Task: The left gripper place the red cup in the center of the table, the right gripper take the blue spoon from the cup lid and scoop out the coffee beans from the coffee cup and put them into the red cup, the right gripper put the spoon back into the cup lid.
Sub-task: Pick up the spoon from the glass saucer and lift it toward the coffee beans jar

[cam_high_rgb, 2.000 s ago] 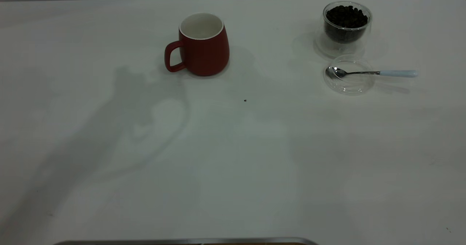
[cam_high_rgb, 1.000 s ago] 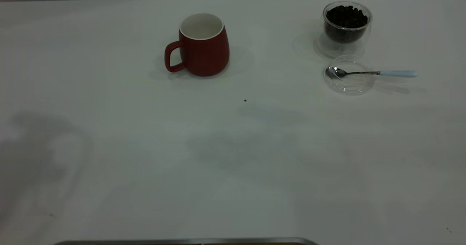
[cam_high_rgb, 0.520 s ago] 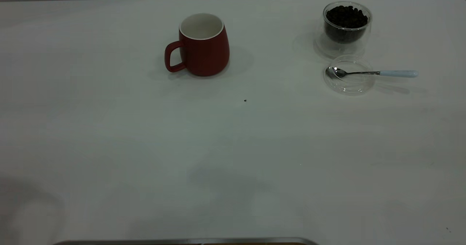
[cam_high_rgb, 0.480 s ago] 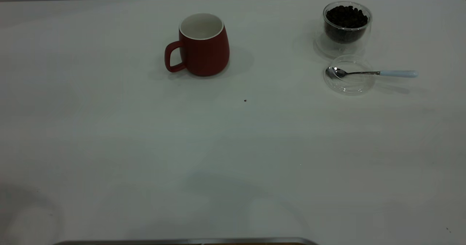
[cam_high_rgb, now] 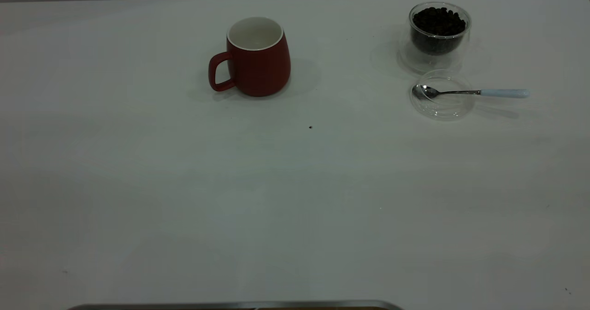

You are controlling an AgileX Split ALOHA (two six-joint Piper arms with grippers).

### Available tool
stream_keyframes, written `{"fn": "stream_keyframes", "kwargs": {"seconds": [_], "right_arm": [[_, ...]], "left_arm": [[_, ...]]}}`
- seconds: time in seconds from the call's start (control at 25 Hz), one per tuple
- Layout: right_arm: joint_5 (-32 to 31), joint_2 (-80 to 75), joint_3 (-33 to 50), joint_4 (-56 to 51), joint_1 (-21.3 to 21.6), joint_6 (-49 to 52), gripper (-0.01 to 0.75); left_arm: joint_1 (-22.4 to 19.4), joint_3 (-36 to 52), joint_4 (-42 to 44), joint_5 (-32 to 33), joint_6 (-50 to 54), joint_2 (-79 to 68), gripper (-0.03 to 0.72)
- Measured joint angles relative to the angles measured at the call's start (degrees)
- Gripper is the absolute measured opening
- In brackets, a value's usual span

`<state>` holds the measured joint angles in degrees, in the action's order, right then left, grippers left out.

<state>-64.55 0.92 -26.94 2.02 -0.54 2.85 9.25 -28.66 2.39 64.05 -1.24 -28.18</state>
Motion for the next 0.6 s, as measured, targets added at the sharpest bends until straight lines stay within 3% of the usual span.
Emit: {"fn": "stream_keyframes", "kwargs": {"seconds": [0.44, 0.6], "right_arm": [[0.0, 0.0, 0.0, 0.0, 0.0, -0.1, 0.591], [0.0, 0.0, 0.0, 0.0, 0.0, 0.0, 0.591]], "left_arm": [[0.0, 0.2, 0.0, -0.3, -0.1, 27.2, 0.444], [0.0, 0.2, 0.0, 0.1, -0.1, 29.3, 0.444]]}}
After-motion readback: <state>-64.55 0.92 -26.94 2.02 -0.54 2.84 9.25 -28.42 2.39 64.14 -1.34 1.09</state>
